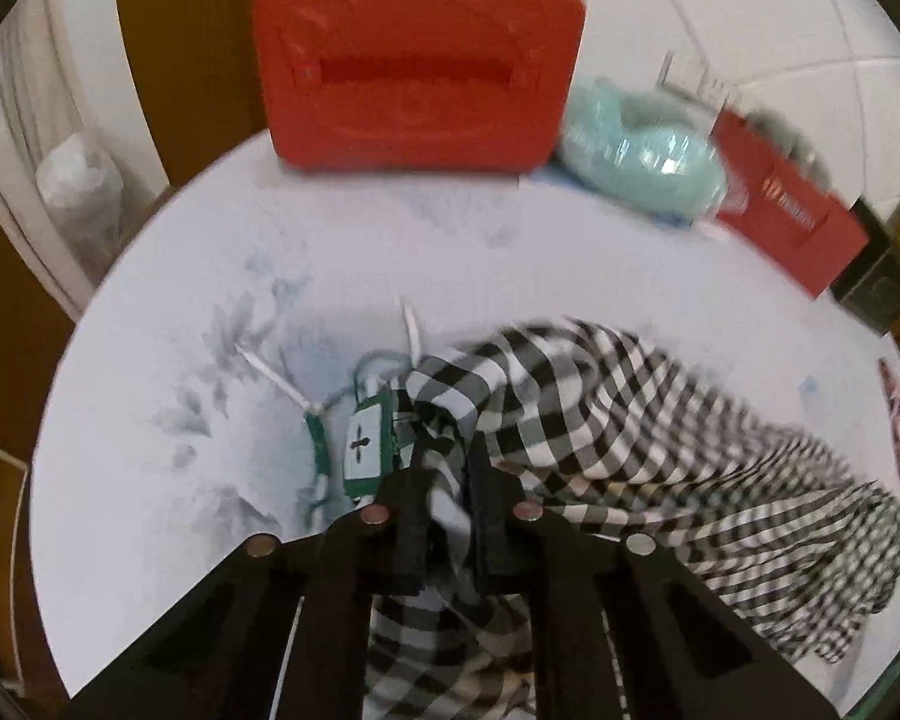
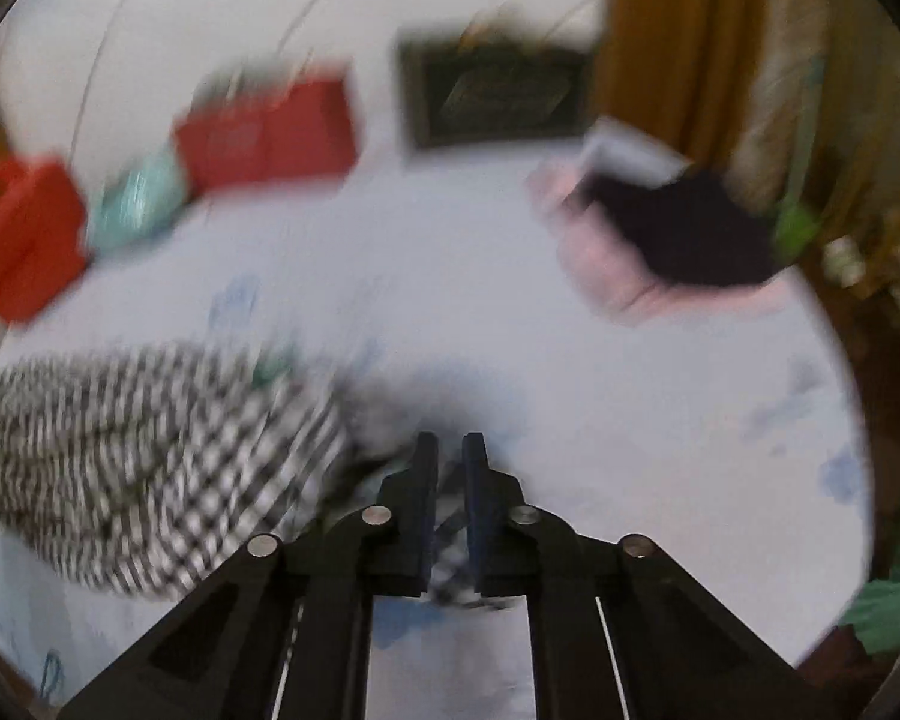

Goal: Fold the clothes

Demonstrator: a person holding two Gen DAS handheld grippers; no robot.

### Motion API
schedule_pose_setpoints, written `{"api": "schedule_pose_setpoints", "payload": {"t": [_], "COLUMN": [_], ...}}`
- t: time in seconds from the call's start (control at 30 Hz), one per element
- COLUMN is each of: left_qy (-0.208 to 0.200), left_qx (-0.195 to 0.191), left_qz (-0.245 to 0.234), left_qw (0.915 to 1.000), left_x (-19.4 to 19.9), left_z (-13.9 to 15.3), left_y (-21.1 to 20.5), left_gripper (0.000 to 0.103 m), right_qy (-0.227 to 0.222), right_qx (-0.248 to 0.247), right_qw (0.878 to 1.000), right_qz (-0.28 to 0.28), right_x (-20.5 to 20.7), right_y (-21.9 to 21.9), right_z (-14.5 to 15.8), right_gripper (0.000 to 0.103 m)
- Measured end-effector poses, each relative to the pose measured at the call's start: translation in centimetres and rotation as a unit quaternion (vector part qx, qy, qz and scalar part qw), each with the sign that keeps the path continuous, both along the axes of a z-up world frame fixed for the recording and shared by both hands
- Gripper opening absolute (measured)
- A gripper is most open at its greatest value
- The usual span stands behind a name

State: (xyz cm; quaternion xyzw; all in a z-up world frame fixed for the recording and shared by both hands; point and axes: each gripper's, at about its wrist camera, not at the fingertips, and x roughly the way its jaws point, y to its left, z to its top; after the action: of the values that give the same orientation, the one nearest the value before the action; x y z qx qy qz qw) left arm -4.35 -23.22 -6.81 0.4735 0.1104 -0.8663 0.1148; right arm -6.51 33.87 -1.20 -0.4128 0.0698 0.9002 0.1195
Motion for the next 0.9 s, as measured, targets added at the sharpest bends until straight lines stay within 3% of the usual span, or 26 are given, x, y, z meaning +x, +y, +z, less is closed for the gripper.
{"api": "schedule_pose_setpoints", "payload": {"t": [0.03,0.13,0.17,0.23,0.3,0.33,0.37,0.43,0.53,0.63,0.9], "left_qy": [0.01,0.035,0.031,0.023,0.003,0.0,-0.003,-0.01,-0.027,-0.047,-0.092], "left_qx": [-0.006,-0.044,-0.04,-0.03,-0.027,-0.023,-0.019,-0.012,-0.013,-0.011,-0.014], "left_qz": [0.0,0.008,0.005,-0.001,-0.015,-0.023,-0.031,-0.046,-0.057,-0.061,-0.082], "left_qw": [0.9999,0.9984,0.9987,0.9993,0.9995,0.9995,0.9993,0.9988,0.9979,0.9969,0.9923], "left_x": [0.5,1.6,1.6,1.5,1.0,0.8,0.5,0.0,-0.3,-0.3,-0.4], "left_z": [1.0,3.1,3.0,3.0,2.2,1.8,1.3,0.4,-1.2,-2.8,-6.8], "left_y": [-0.1,-0.7,-1.2,-2.1,-2.0,-1.8,-1.5,-1.0,-0.3,0.0,1.7], "left_gripper": [0.008,0.006,0.006,0.006,0.007,0.012,0.024,0.046,0.048,0.05,0.063], "right_qy": [0.017,0.014,0.012,-0.012,-0.031,-0.034,-0.037,-0.044,-0.057,-0.072,-0.1], "right_qx": [0.002,-0.013,-0.019,-0.042,-0.066,-0.081,-0.097,-0.121,-0.135,-0.134,-0.11], "right_qw": [1.0,0.999,0.999,0.998,0.996,0.995,0.994,0.991,0.989,0.988,0.986], "right_qz": [-0.015,-0.032,-0.037,-0.041,-0.042,-0.038,-0.035,-0.026,-0.006,0.016,0.073], "right_x": [1.1,3.9,4.8,5.4,5.6,5.4,5.1,4.5,3.1,1.5,-2.6], "right_y": [1.1,3.4,4.2,4.8,5.2,5.0,4.9,4.3,3.3,2.0,-0.6], "right_z": [1.8,3.4,3.9,2.2,0.3,-0.7,-1.6,-3.3,-5.0,-6.4,-9.6], "right_gripper": [0.007,0.007,0.007,0.008,0.019,0.04,0.069,0.089,0.09,0.102,0.103]}}
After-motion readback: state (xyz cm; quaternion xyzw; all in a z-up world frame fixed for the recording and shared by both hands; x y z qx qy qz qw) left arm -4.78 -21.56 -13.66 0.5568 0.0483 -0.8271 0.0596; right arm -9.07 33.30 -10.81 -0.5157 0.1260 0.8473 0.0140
